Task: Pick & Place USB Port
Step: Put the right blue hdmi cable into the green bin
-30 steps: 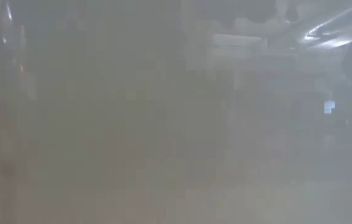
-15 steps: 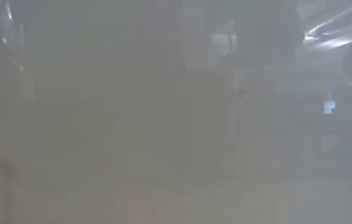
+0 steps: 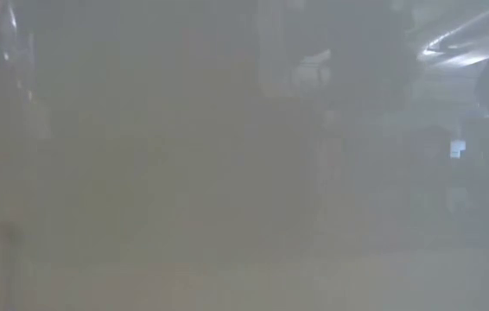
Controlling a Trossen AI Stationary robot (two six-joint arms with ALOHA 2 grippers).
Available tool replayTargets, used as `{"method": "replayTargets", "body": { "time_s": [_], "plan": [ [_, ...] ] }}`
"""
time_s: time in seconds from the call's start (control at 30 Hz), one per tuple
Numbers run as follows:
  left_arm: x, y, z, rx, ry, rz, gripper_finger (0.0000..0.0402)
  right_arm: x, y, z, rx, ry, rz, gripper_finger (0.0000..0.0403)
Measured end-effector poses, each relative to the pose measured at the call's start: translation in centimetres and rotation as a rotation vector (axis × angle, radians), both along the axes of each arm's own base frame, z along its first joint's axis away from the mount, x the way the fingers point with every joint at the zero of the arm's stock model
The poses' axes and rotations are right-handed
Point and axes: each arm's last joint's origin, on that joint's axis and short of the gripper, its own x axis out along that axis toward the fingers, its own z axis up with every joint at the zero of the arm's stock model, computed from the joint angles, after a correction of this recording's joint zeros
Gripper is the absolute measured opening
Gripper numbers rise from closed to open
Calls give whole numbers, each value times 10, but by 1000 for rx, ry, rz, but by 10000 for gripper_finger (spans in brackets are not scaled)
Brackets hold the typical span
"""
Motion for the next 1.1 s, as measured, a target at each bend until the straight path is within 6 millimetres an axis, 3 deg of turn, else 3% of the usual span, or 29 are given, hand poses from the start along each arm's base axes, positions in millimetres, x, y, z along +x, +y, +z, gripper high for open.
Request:
{"method": "replayTargets", "body": {
  "time_s": [0.4, 0.63, 1.1],
  "plan": [
    [0, 1, 0, 11, -10, 23, 76, 1, 1, -1, 11, -20, 14, 171],
    [1, 1, 0, 10, -21, 48, 76, -3, -1, -12, 14, -43, -33, 171],
    [0, -5, 1, 13, -38, 57, 76, -7, -4, -17, -84, -43, -77, 171]
  ]
}}
